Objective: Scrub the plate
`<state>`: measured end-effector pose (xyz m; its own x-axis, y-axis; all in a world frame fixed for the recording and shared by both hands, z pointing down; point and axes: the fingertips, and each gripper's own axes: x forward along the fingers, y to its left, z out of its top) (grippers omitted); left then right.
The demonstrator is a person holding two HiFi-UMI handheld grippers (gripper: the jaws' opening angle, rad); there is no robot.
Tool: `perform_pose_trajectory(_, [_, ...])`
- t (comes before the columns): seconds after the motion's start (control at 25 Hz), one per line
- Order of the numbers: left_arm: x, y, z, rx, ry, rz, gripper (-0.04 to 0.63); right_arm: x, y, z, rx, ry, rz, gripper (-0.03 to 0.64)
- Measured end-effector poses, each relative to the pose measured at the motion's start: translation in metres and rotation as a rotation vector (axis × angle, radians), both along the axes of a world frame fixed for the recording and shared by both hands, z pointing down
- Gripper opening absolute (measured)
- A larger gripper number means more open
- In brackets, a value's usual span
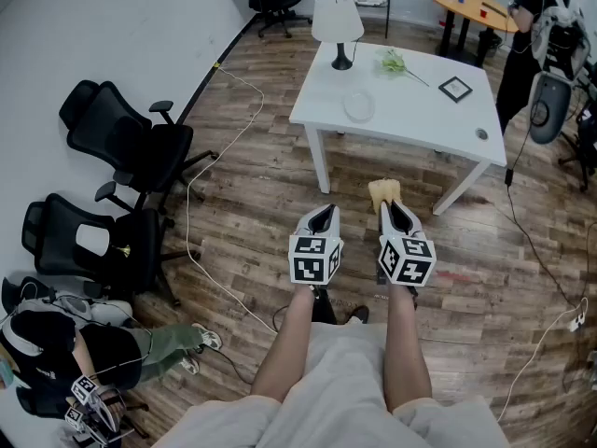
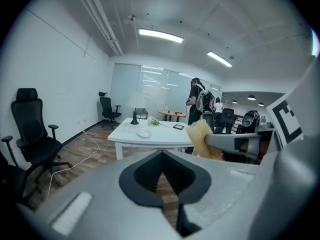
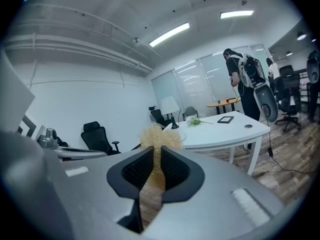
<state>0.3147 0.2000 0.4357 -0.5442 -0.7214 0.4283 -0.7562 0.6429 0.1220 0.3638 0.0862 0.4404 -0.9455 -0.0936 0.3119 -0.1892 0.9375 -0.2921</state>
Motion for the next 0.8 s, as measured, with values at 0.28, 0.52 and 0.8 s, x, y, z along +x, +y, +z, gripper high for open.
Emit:
perform_pose_trajectory(0.28, [-0.013,-0.001,-0.002,-0.001,-0.029,0.009,0.002,-0.015,0.0,-0.005,-0.002,-0.044,-0.037,0.066])
perform_pose_trajectory(0.52, [-0.025,-0.015,0.0,0.022,-0.012,0.029,0.002,-0.026,-0.01,0.0,-0.001,-0.034,-0.032,0.066])
perform_pose_trajectory(0.8, [-0.054,-0.022,0.007,0.024,0.022,0.029,0.002,-0.05,-0.029,0.008,-0.109,-0.047,-0.034,0.066])
